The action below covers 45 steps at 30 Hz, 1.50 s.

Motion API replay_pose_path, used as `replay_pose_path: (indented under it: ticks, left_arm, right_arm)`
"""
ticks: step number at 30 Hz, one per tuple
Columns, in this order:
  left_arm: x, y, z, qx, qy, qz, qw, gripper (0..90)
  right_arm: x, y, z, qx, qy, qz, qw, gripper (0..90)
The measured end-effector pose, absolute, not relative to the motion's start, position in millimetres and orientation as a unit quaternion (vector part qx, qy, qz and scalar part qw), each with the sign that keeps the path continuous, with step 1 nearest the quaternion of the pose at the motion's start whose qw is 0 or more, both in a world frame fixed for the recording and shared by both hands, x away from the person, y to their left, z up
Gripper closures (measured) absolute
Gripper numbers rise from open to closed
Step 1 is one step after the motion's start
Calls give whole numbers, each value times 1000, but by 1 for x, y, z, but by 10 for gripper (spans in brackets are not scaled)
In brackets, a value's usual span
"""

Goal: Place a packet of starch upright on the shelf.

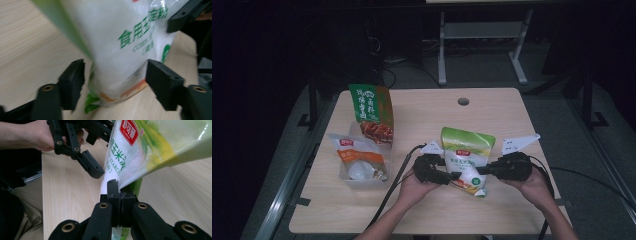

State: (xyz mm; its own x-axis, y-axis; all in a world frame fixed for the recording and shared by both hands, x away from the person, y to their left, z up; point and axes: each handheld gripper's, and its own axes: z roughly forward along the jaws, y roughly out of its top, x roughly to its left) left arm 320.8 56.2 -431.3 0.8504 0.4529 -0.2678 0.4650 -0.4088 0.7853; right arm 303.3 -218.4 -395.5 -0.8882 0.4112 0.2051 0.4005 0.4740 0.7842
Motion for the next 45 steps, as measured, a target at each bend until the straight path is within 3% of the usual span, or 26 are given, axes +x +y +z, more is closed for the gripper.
replay_pose_path:
  ticks: [8,14,23,34,45]
  left_arm:
    - [317,53,-428,836,266,14,480,677]
    - [313,54,-423,837,255,25,483,772]
    - [311,56,-423,838,255,26,481,762]
    - [294,67,-422,851,244,52,461,561]
    - [271,91,-420,859,227,64,455,466]
  right_arm:
    - [305,-219,-399,249,862,442,15,864]
    - [311,-218,-400,256,861,439,3,800]
    - [313,-207,-396,255,868,425,14,831]
    - [313,-205,-394,269,858,438,8,890]
    - [316,-196,-376,269,856,440,19,895]
